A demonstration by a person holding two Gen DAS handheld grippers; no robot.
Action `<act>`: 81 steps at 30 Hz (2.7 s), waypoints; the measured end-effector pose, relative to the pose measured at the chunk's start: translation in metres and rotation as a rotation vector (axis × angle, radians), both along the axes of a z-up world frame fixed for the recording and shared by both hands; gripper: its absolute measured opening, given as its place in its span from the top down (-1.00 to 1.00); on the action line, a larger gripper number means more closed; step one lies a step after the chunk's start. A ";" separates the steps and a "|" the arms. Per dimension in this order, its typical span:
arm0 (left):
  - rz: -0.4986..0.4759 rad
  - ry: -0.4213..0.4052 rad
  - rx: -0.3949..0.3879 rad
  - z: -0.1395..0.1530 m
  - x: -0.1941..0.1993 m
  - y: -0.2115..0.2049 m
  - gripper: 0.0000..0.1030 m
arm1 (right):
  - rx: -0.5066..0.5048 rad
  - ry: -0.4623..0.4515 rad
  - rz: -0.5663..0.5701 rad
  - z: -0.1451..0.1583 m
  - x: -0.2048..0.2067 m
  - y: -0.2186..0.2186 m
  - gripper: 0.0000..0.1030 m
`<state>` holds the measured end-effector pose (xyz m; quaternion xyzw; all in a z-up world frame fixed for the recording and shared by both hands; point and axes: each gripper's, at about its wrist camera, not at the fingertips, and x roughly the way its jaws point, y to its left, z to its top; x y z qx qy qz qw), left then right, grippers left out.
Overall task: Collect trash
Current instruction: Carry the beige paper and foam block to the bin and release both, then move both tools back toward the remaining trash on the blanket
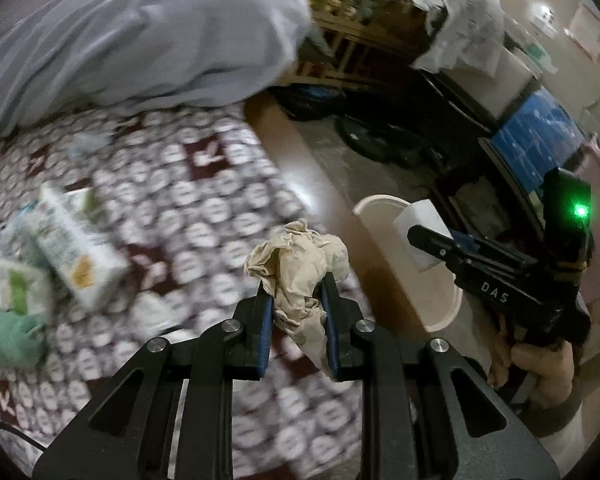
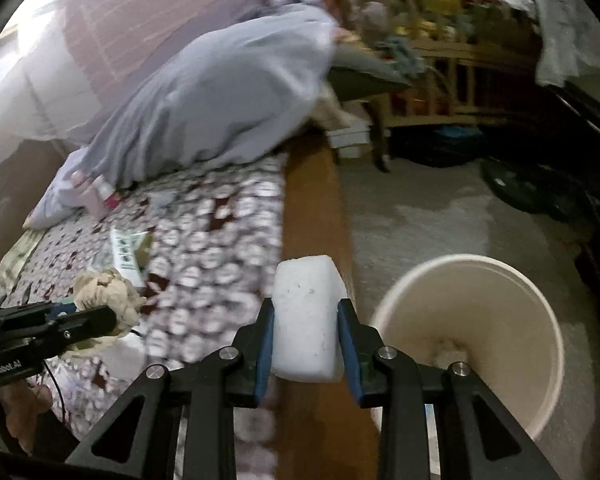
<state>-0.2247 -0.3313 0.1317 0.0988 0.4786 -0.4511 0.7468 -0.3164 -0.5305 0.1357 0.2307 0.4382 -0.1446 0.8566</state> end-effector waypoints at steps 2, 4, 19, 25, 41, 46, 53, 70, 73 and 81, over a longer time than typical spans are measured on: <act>-0.026 0.004 0.004 -0.001 -0.008 -0.018 0.63 | -0.001 0.012 -0.034 -0.004 -0.014 -0.014 0.43; -0.053 0.002 0.007 -0.003 -0.016 -0.036 0.63 | 0.004 0.025 -0.067 -0.008 -0.027 -0.027 0.43; -0.170 0.091 -0.043 -0.015 -0.044 -0.126 0.50 | 0.003 0.081 -0.256 -0.029 -0.085 -0.086 0.11; -0.175 0.147 -0.072 -0.016 -0.044 -0.128 -0.04 | 0.000 0.076 -0.282 -0.030 -0.091 -0.091 -0.18; -0.028 -0.001 0.058 -0.011 -0.028 -0.053 -0.04 | 0.017 0.076 -0.151 -0.027 -0.051 -0.038 -0.19; 0.053 -0.036 0.086 -0.010 -0.010 -0.011 -0.04 | 0.023 0.066 -0.091 -0.023 -0.031 -0.014 -0.20; 0.176 -0.034 0.122 -0.012 0.029 0.059 -0.04 | 0.043 0.048 0.044 -0.016 0.010 0.038 -0.20; 0.647 0.107 0.110 -0.046 0.116 0.242 -0.16 | 0.065 0.040 0.379 -0.029 0.102 0.175 -0.30; 0.700 0.142 0.105 -0.059 0.127 0.250 -0.18 | 0.048 0.053 0.403 -0.037 0.110 0.183 -0.30; 0.800 0.224 0.011 -0.080 0.146 0.245 -0.36 | 0.025 0.072 0.419 -0.053 0.114 0.187 -0.30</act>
